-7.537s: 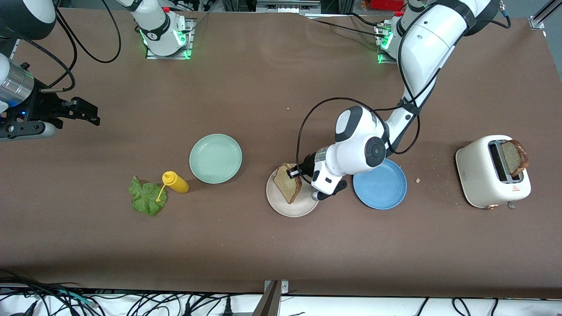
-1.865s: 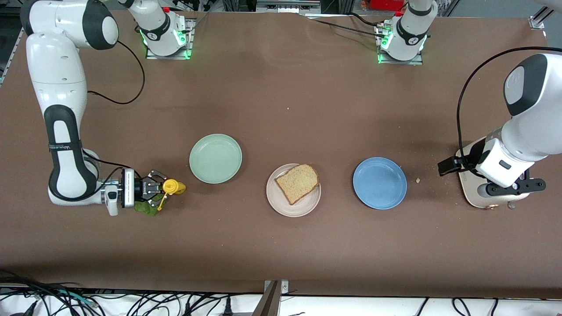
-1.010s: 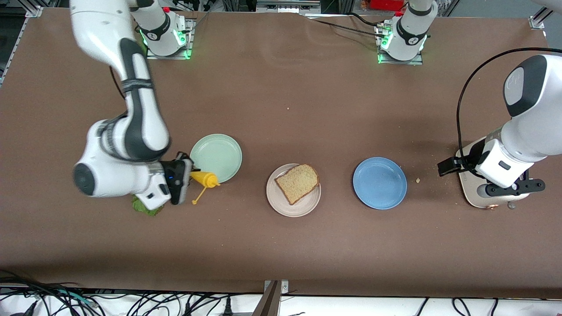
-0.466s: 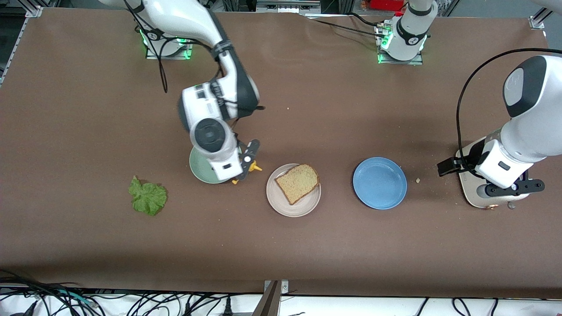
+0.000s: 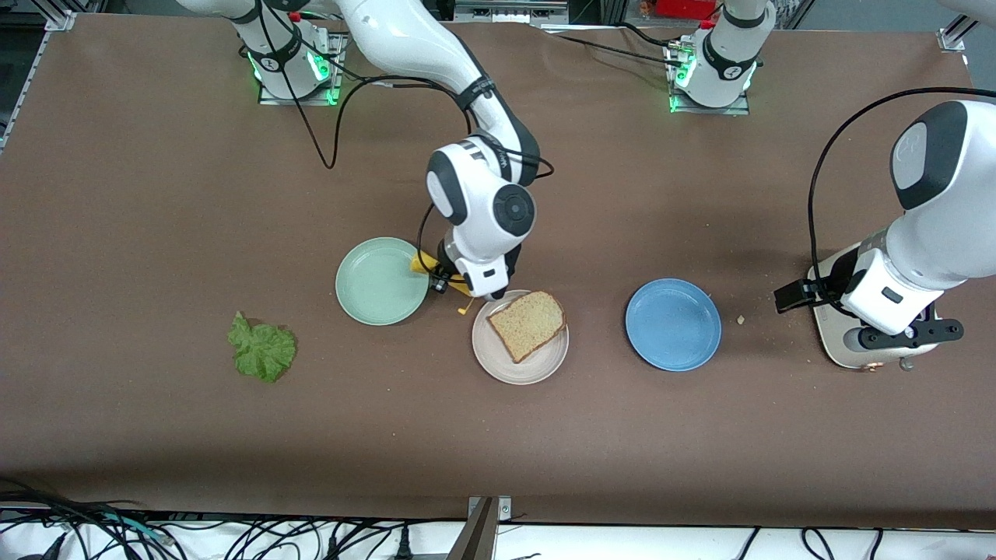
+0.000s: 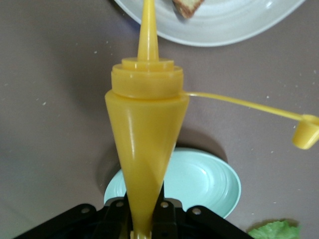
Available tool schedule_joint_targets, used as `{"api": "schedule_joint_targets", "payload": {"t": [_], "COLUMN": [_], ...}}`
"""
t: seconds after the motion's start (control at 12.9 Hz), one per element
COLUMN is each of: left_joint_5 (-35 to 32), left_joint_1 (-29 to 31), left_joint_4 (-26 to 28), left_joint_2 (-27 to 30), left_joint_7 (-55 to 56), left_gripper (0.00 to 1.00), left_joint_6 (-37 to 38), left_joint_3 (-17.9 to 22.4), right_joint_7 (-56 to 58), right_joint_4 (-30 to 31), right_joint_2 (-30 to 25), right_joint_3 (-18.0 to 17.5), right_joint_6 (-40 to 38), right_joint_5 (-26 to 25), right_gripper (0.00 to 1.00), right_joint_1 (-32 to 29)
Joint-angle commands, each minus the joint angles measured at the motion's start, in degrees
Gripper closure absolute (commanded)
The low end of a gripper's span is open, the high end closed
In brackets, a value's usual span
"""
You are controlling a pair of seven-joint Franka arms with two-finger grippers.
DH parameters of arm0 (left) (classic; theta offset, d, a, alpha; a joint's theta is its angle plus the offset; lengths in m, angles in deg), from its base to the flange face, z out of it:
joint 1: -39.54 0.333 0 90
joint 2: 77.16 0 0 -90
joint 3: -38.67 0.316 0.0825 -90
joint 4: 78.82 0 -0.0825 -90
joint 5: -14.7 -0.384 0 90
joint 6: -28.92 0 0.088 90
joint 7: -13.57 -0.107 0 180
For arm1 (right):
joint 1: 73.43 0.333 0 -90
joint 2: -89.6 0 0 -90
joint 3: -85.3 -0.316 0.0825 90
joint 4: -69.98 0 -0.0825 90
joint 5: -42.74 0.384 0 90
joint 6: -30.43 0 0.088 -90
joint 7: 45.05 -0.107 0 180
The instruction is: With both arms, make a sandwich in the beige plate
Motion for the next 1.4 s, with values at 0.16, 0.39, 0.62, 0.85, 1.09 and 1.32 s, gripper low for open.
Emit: {"api": "schedule_joint_targets", "payload": {"t": [0.16, 0.39, 0.62, 0.85, 1.09, 1.32], "left_joint_5": [1.45, 1.45, 1.36, 1.36, 1.27, 1.27], "left_joint_1": [0.71, 0.71, 0.71, 0.71, 0.71, 0.71], "left_joint_4": [-0.21, -0.04, -0.13, -0.13, -0.21, -0.13], "left_joint_2": [0.21, 0.21, -0.05, -0.23, -0.23, -0.23], "left_joint_7": [-1.60, -1.68, -1.68, -1.68, -1.68, -1.68], "left_gripper": [0.01, 0.01, 0.01, 0.01, 0.01, 0.01], "left_joint_6": [0.06, -0.02, -0.02, -0.02, -0.02, -0.02], "left_joint_3": [-0.50, -0.50, -0.50, -0.50, -0.50, -0.50], "right_joint_7": [-0.12, -0.03, -0.03, -0.03, 0.23, 3.20], "right_joint_4": [-5.01, -5.80, -5.80, -5.80, -5.37, -1.68], "right_joint_2": [4.49, 6.17, 6.17, 5.38, 0.13, -6.82], "right_joint_3": [3.29, 5.41, 5.41, 4.97, -0.54, -6.18], "right_joint_6": [-2.38, -2.47, -2.47, -2.47, -2.21, -2.12], "right_joint_5": [-1.29, -1.20, -1.20, -1.03, -0.94, -1.20], "right_gripper": [1.00, 1.00, 1.00, 1.00, 1.00, 1.00], "right_joint_1": [0.92, 2.33, 2.25, 1.72, -3.09, -9.34]}}
